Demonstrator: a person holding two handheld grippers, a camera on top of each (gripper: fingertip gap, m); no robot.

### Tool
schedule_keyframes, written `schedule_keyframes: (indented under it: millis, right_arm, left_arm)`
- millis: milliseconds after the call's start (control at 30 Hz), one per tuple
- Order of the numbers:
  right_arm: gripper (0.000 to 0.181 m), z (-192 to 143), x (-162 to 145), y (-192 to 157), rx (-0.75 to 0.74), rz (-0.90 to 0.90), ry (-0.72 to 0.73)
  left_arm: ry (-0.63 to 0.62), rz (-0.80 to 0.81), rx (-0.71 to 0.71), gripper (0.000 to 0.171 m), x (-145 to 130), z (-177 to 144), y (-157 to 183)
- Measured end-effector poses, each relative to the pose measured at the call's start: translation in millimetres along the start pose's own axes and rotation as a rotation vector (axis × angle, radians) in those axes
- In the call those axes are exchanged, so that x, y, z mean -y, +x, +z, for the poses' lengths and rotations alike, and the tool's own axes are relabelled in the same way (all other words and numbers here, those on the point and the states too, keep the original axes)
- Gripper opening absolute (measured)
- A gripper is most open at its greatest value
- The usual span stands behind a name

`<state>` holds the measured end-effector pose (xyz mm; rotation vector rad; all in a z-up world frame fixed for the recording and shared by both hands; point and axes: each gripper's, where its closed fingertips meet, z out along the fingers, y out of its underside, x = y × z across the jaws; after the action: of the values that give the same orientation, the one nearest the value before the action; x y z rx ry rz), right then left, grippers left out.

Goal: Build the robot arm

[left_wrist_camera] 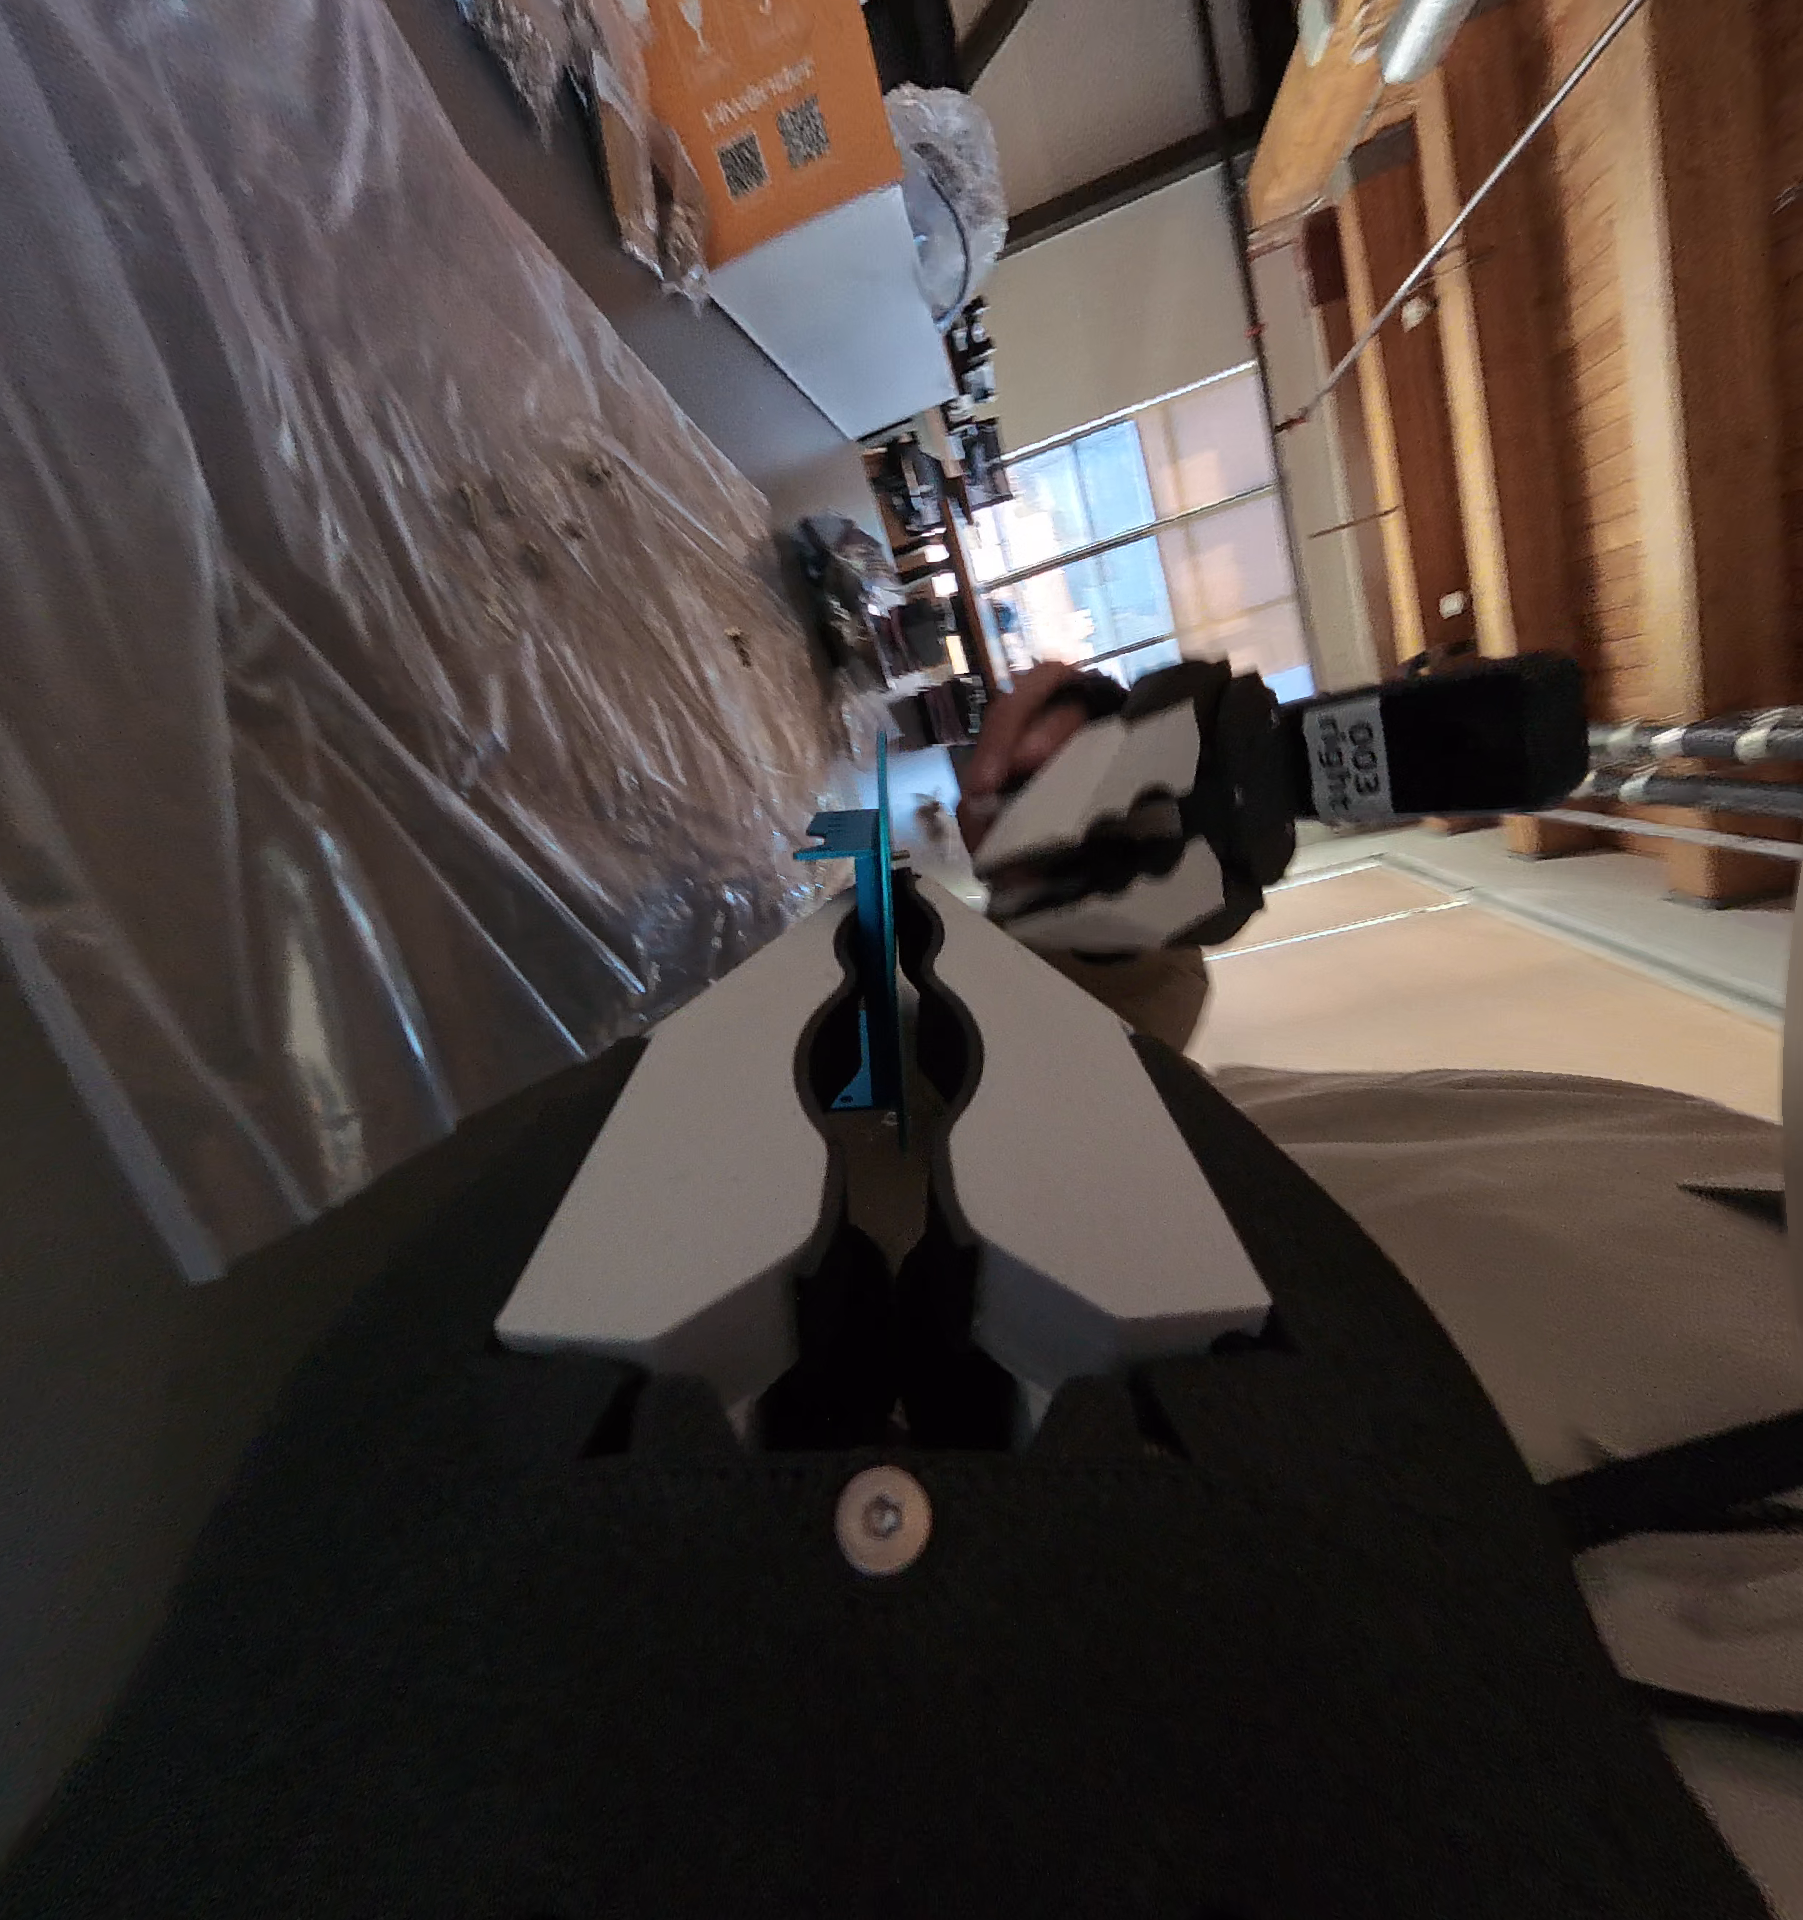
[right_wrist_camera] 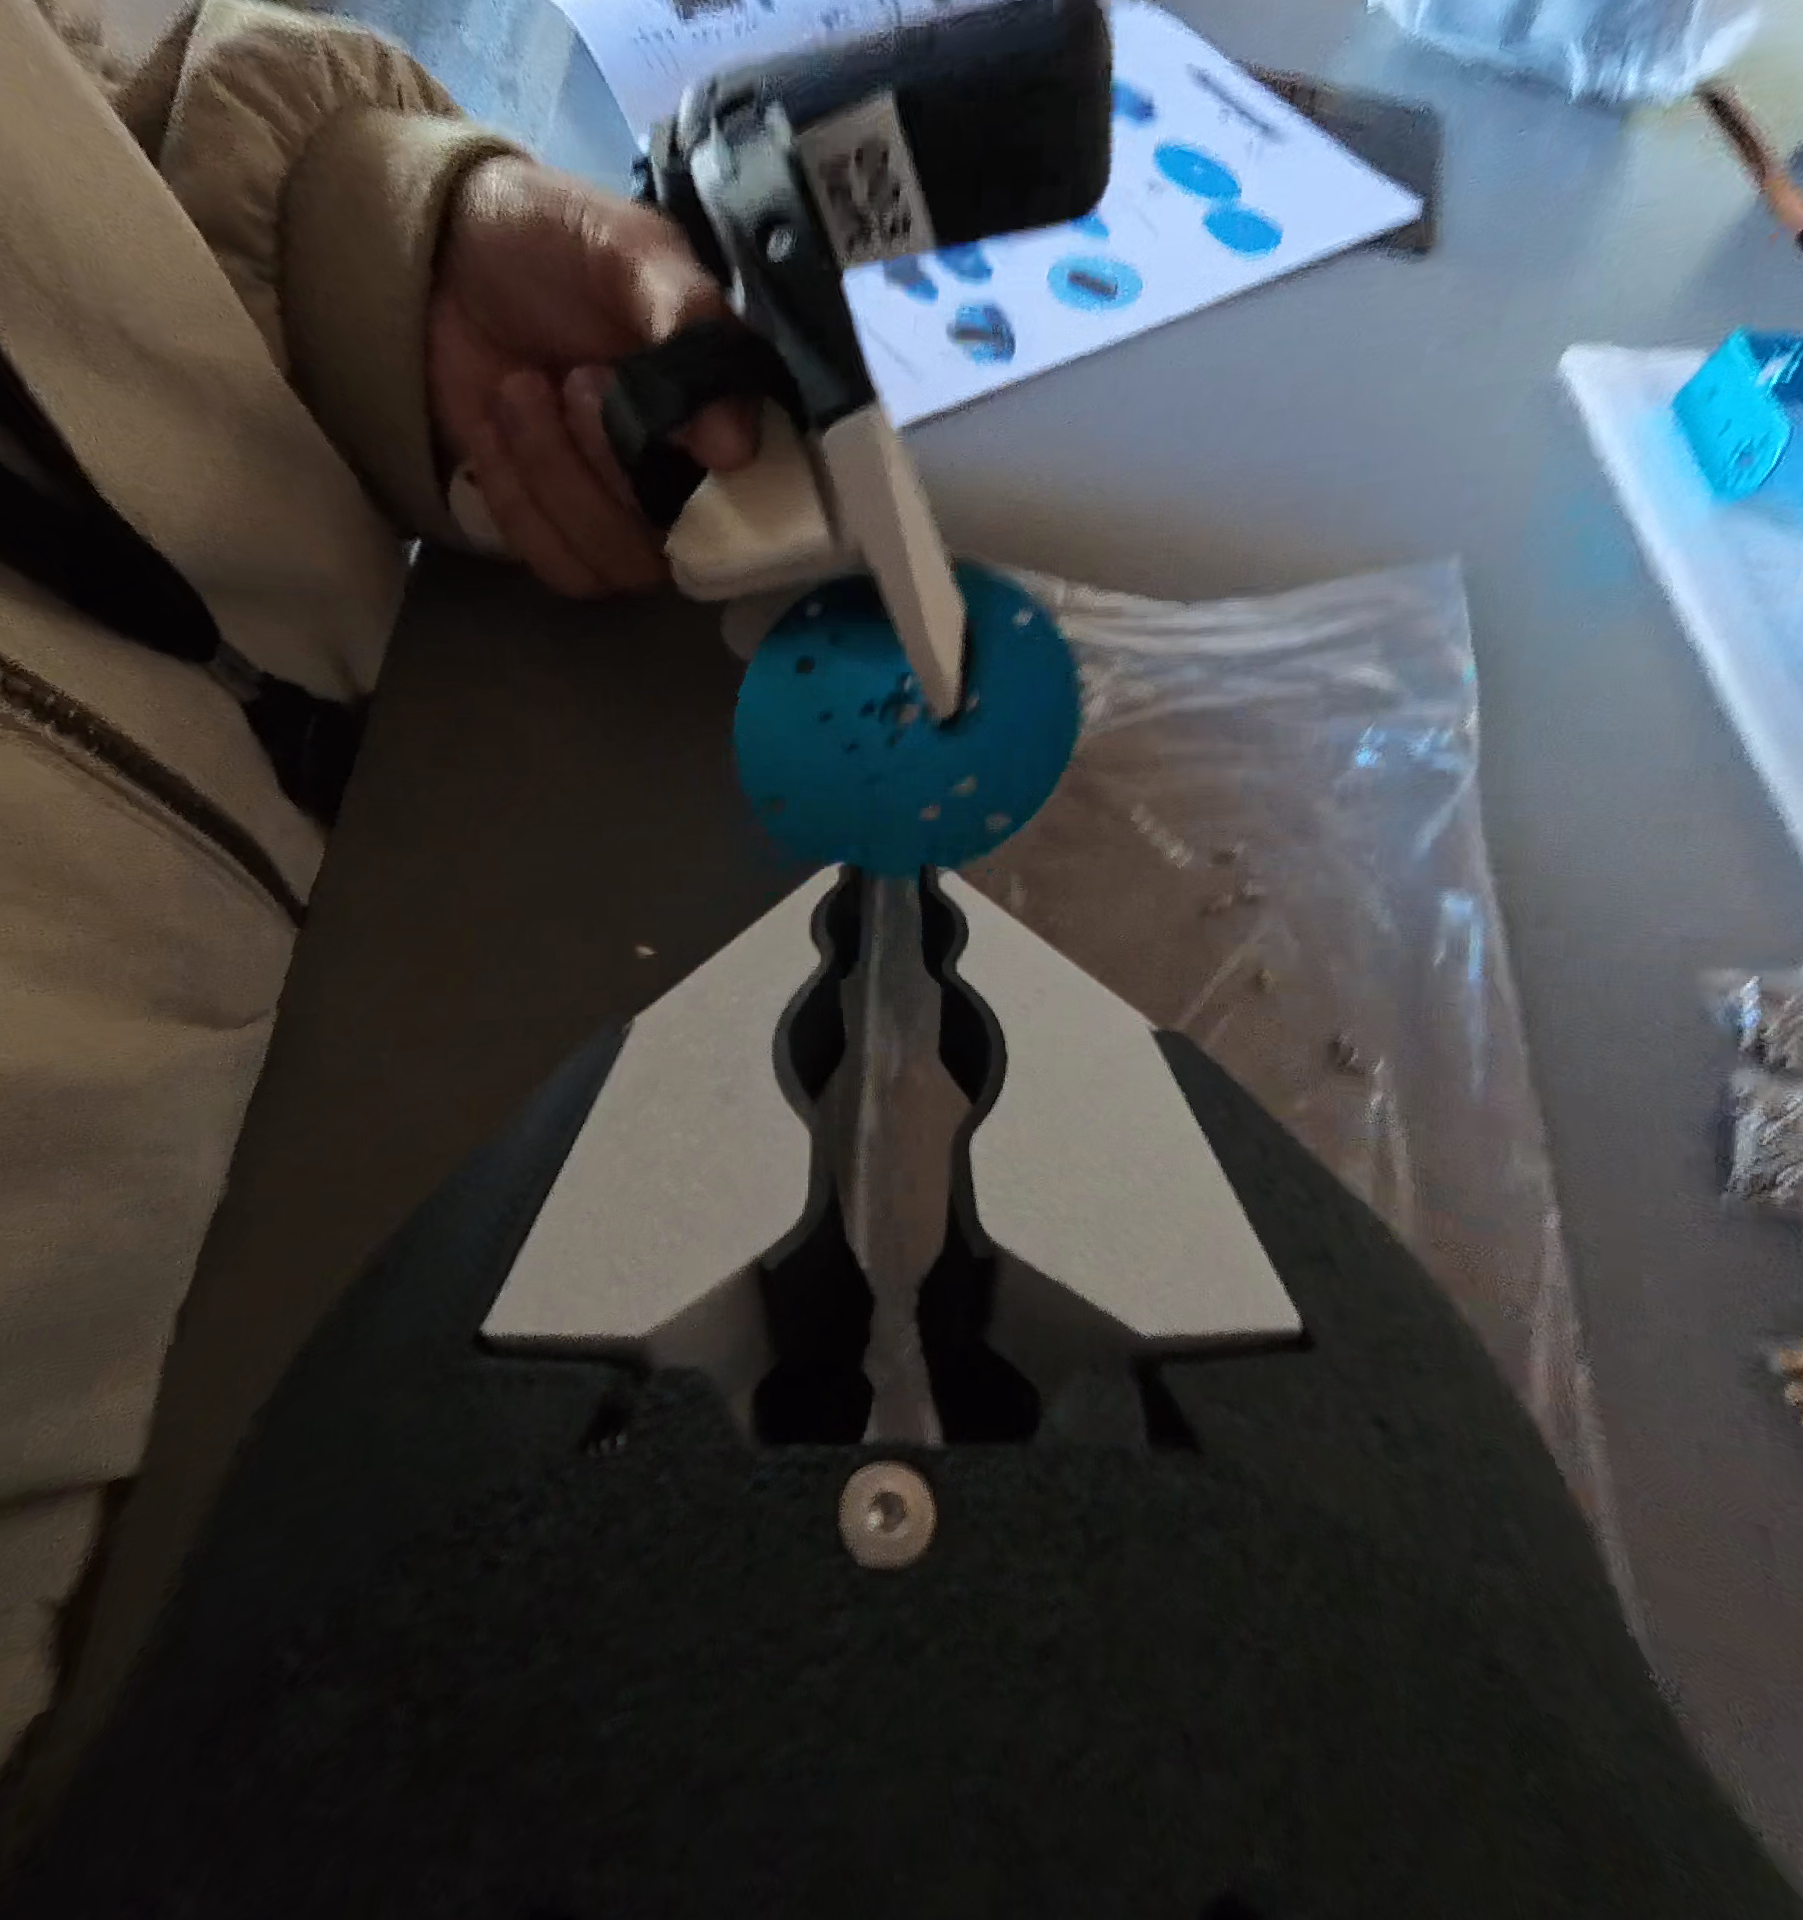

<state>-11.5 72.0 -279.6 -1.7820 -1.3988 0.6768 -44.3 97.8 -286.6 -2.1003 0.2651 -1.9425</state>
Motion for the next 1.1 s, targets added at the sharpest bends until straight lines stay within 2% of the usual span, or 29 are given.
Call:
schedule_keyframes:
  millis: [167,267,333,533,767,1100]
  right_arm:
    - [0.01,-2,-34,-49,0.038,0.1,-0.063]
    - [0.01,-9,-63,-46,-0.136,0.093,-0.145]
    - [0.009,-13,-64,-40,-0.229,0.116,-0.092]
    - [0.015,-9,-69,-11,-0.352,0.252,-0.061]
    - [0.017,-10,-76,-36,-0.278,0.281,-0.082]
    - [0.011,0,-80,-39,-0.306,0.235,-0.151]
  left_arm:
    - [0.027,0.203,0.063,0.001,17,-3,1]
    - [0.066,0.323,0.087,0.001,31,-7,4]
    - [0.077,0.37,0.091,0.001,37,-7,3]
    - [0.082,0.364,0.014,0.001,40,-6,8]
    - [0.093,0.322,-0.06,0.001,40,-10,15]
    - [0.08,0.341,-0.047,0.001,36,-10,15]
